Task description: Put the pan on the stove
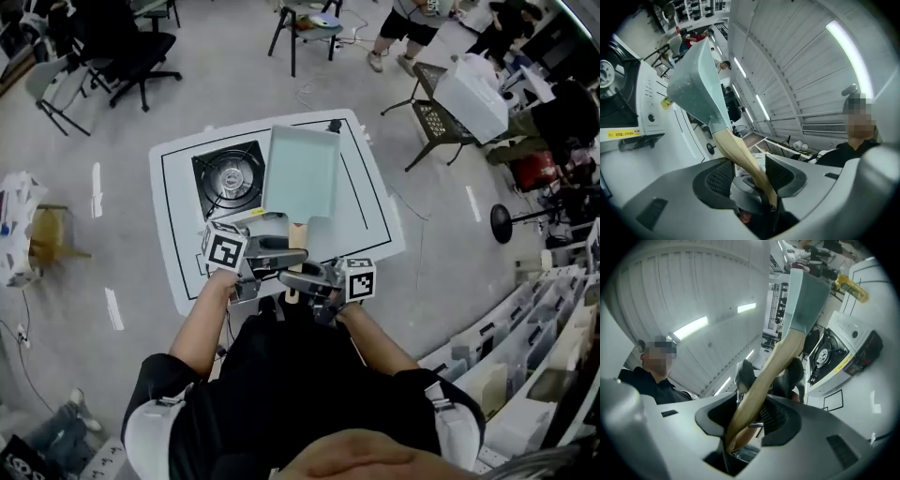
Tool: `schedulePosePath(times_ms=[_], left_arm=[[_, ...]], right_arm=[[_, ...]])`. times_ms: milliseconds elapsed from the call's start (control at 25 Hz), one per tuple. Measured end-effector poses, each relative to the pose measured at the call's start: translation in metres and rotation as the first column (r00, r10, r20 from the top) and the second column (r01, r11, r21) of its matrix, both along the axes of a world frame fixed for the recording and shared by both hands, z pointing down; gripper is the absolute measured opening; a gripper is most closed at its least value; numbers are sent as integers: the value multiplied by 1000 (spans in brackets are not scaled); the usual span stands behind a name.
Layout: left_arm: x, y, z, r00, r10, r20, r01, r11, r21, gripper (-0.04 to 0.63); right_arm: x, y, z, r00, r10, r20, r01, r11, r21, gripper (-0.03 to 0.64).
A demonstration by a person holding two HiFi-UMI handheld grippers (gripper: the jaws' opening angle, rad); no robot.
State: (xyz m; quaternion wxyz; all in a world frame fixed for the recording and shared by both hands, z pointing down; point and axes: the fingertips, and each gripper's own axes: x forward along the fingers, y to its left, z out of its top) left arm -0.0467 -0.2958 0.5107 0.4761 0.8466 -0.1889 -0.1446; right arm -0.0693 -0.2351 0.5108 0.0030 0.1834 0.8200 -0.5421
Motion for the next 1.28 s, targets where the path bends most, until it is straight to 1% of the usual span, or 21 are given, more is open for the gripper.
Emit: schedulePosePath(times_ms=[120,240,360,480,600,760,920,1080,1280], left_arm=[[-30,0,18,997,-70,15,71,997,-24,212],[-50,-2,37,990,-135,37,136,990,-35,212],[-59,-2,49,979,-201,32,203,978,-50,212],[-74,-1,59,968,-250,34,251,966,-56,212],[-98,-3,74,961,-277,29,278,958,-70,212],[-112,-2,90,951,-310,12,310,947,-90,212],[-136,-8,101,941,-339,-6,337,937,-88,212],[-137,-9,109,931,-365,-31,360,927,-104,212],[-144,-12,113,929,-366,-51,359,926,-114,212]], right_arm=[[-26,2,18,995,-98,-2,98,995,-8,163],[-41,3,35,983,-184,-9,184,983,-6,163],[-46,3,44,972,-236,-8,235,971,-37,164],[-57,5,54,960,-280,-11,279,959,-46,163],[-79,4,71,952,-305,-15,304,951,-53,163],[-92,5,87,945,-325,-32,323,944,-68,163],[-114,0,99,938,-343,-49,339,938,-69,163],[-113,-1,105,929,-363,-71,356,930,-91,164],[-121,-6,109,929,-362,-80,352,929,-119,163]])
